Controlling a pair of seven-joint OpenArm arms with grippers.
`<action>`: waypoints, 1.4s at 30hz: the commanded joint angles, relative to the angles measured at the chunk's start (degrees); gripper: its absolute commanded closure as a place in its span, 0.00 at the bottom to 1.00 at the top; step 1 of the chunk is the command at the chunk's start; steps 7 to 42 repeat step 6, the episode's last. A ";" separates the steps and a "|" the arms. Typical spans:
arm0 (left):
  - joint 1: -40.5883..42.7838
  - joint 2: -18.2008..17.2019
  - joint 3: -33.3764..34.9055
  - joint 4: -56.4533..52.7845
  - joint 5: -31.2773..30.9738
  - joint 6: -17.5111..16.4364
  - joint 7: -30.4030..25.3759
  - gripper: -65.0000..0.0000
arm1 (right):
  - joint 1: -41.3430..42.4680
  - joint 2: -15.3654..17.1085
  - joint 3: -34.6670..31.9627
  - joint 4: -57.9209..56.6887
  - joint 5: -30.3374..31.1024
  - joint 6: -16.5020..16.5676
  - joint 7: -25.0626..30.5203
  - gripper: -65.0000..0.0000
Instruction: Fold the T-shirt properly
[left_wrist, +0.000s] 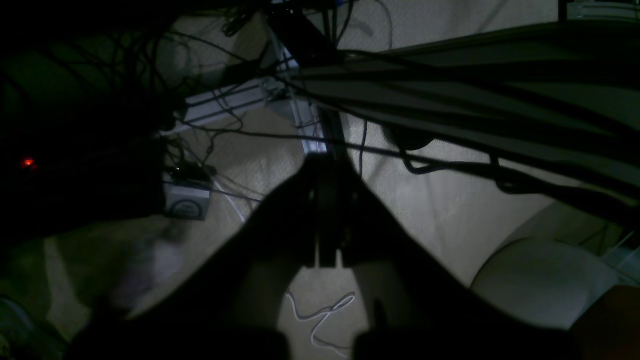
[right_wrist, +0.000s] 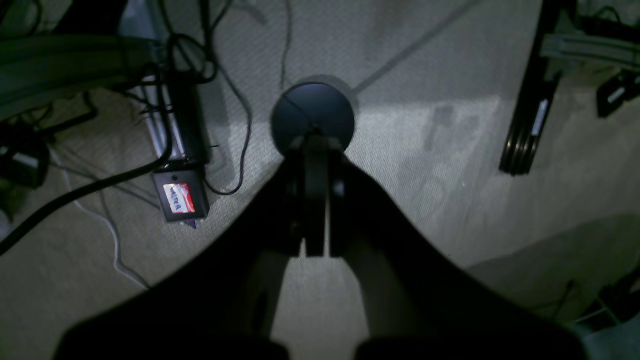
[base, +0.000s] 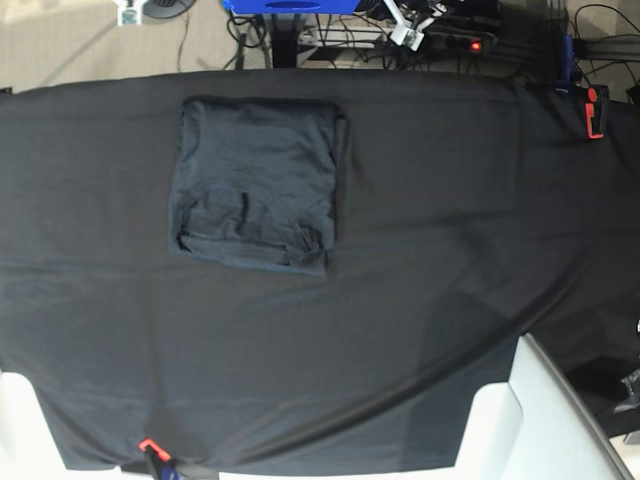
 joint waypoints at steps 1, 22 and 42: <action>0.47 -0.51 0.20 -0.01 0.47 -0.47 -0.51 1.00 | -0.32 0.22 -0.06 0.22 0.22 -0.35 0.61 0.99; 0.56 -1.03 0.29 0.34 0.38 -0.47 -0.59 1.00 | -0.76 -0.04 0.12 3.56 0.40 -0.53 0.53 0.99; 0.56 -1.03 0.29 0.34 0.38 -0.47 -0.59 1.00 | -0.76 -0.04 0.12 3.56 0.40 -0.53 0.53 0.99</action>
